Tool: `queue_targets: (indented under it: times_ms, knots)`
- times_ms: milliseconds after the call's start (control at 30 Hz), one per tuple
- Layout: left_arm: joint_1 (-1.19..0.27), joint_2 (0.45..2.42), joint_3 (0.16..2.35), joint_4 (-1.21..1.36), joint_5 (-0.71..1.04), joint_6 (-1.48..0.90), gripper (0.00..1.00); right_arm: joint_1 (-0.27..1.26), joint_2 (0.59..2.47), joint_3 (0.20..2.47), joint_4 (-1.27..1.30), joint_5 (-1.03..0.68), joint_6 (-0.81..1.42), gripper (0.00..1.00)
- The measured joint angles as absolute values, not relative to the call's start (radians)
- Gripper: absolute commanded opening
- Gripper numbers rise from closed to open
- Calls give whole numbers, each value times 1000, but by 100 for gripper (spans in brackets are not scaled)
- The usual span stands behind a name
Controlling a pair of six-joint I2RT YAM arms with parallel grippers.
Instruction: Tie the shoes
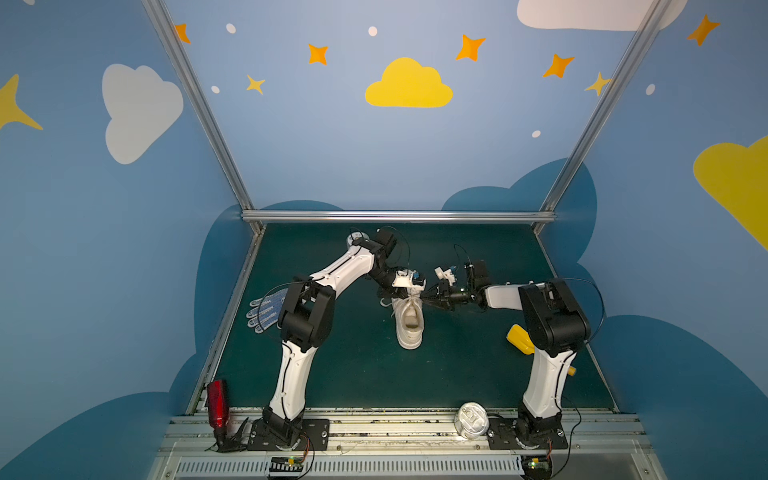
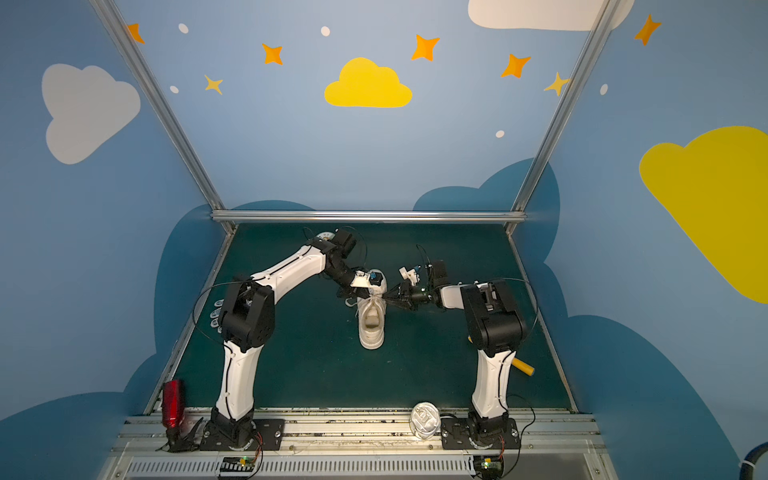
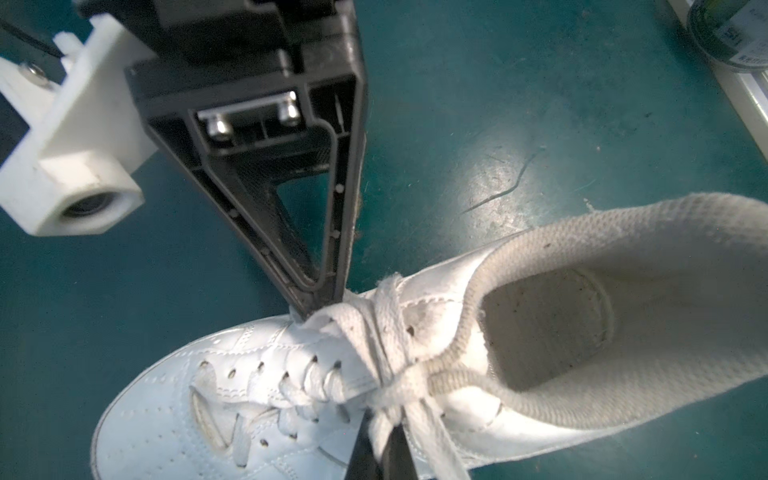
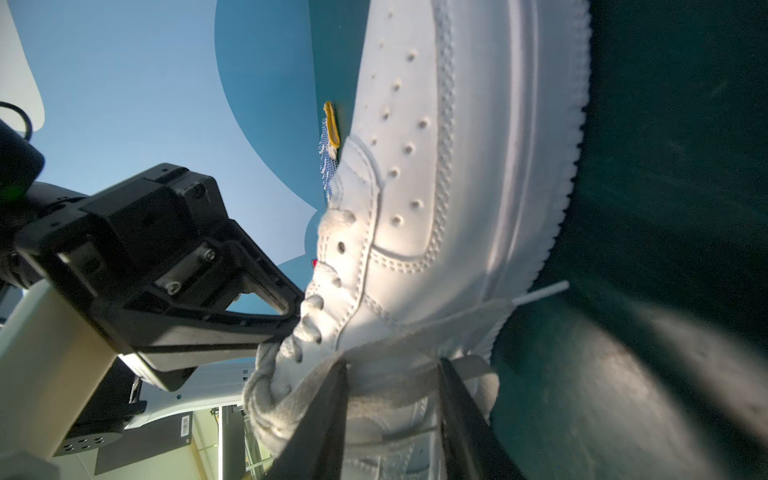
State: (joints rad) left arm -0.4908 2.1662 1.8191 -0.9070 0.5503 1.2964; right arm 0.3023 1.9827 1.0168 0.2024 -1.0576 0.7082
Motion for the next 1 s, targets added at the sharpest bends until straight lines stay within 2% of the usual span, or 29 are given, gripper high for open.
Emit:
queue_targets:
  times_ms: [200, 367, 600, 1000]
  knots:
    - [-491, 2165, 1816, -905, 550, 1294, 3, 303, 1983, 1014, 216, -1065, 731, 28]
    - [-491, 2165, 1815, -905, 550, 1293, 3, 300, 1983, 1006, 239, -1071, 753, 9]
    - [-490, 2160, 1809, -900, 550, 1289, 3, 300, 1981, 986, 250, -1071, 765, 1]
    - [-492, 2146, 1798, -891, 533, 1290, 3, 295, 1891, 964, 177, -1061, 747, 0]
